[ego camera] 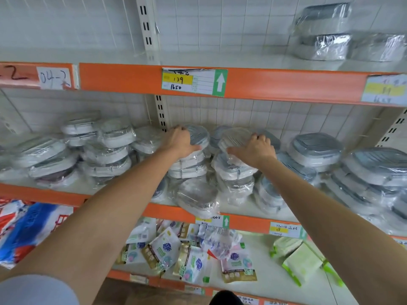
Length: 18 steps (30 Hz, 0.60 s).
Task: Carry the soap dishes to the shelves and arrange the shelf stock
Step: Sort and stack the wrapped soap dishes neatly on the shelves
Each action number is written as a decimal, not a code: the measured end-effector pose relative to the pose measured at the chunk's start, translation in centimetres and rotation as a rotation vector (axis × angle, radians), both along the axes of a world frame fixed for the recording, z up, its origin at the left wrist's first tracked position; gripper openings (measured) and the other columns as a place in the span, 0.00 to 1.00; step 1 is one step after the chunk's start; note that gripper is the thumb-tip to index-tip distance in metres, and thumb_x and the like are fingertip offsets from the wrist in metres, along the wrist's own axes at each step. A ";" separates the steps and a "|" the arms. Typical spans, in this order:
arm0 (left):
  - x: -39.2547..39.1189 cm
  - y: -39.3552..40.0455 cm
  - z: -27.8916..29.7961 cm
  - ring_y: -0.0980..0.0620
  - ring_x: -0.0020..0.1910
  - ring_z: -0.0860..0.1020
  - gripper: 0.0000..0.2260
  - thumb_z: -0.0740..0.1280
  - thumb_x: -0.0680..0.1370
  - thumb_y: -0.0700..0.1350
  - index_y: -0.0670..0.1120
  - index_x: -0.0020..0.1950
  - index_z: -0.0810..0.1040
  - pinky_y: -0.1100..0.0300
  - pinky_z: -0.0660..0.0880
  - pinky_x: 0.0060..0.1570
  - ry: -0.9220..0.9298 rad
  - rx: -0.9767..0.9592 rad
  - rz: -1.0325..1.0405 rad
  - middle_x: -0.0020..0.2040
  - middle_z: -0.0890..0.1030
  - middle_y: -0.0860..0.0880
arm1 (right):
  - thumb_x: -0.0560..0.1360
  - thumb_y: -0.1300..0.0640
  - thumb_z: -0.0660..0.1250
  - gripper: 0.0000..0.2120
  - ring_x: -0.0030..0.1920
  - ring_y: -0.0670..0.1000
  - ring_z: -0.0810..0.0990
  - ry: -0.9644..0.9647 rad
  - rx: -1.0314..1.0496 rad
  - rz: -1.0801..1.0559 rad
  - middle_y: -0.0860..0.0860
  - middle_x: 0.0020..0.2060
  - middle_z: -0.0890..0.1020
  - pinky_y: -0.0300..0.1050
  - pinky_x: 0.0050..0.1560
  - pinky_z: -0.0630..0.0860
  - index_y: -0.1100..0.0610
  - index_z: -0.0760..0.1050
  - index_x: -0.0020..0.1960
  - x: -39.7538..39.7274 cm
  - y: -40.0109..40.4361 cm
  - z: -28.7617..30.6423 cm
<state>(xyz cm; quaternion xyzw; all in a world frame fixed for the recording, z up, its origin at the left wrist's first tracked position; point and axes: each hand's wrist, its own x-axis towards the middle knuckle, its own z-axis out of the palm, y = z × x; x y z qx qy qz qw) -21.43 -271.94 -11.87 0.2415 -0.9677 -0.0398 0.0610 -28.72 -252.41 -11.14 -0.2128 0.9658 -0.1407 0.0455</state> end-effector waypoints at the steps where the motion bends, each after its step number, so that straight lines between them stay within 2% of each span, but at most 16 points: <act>1: 0.0 -0.1 0.1 0.42 0.60 0.74 0.34 0.66 0.74 0.63 0.36 0.66 0.72 0.50 0.73 0.59 0.006 -0.022 -0.010 0.65 0.74 0.39 | 0.73 0.32 0.60 0.47 0.73 0.60 0.57 0.003 -0.003 0.002 0.61 0.72 0.60 0.54 0.70 0.59 0.64 0.50 0.76 0.0 0.0 0.0; 7: 0.3 0.9 0.2 0.42 0.61 0.73 0.27 0.63 0.78 0.58 0.36 0.66 0.72 0.52 0.73 0.55 0.007 -0.180 -0.067 0.65 0.73 0.40 | 0.75 0.33 0.56 0.43 0.73 0.58 0.58 0.072 0.002 0.049 0.58 0.73 0.60 0.53 0.71 0.59 0.63 0.51 0.76 0.5 0.3 0.2; 10: 0.4 1.3 0.0 0.42 0.63 0.72 0.22 0.64 0.79 0.52 0.36 0.66 0.72 0.50 0.74 0.59 0.040 -0.216 -0.106 0.65 0.73 0.40 | 0.77 0.35 0.54 0.39 0.73 0.57 0.59 0.168 0.026 0.106 0.57 0.73 0.61 0.52 0.71 0.59 0.62 0.54 0.75 0.9 0.2 0.4; 13: 0.7 2.1 -0.1 0.43 0.63 0.71 0.15 0.62 0.80 0.43 0.36 0.64 0.72 0.53 0.71 0.59 0.053 -0.204 -0.178 0.63 0.74 0.40 | 0.78 0.37 0.54 0.35 0.72 0.57 0.60 0.279 0.060 0.195 0.58 0.73 0.62 0.50 0.71 0.58 0.62 0.57 0.74 1.5 0.2 0.5; 18: 1.9 2.3 0.4 0.46 0.64 0.69 0.17 0.61 0.79 0.42 0.37 0.67 0.71 0.55 0.67 0.59 0.074 -0.215 -0.444 0.64 0.73 0.42 | 0.79 0.44 0.58 0.26 0.70 0.55 0.63 0.420 0.099 0.443 0.55 0.69 0.66 0.49 0.68 0.59 0.59 0.64 0.71 3.1 0.4 0.8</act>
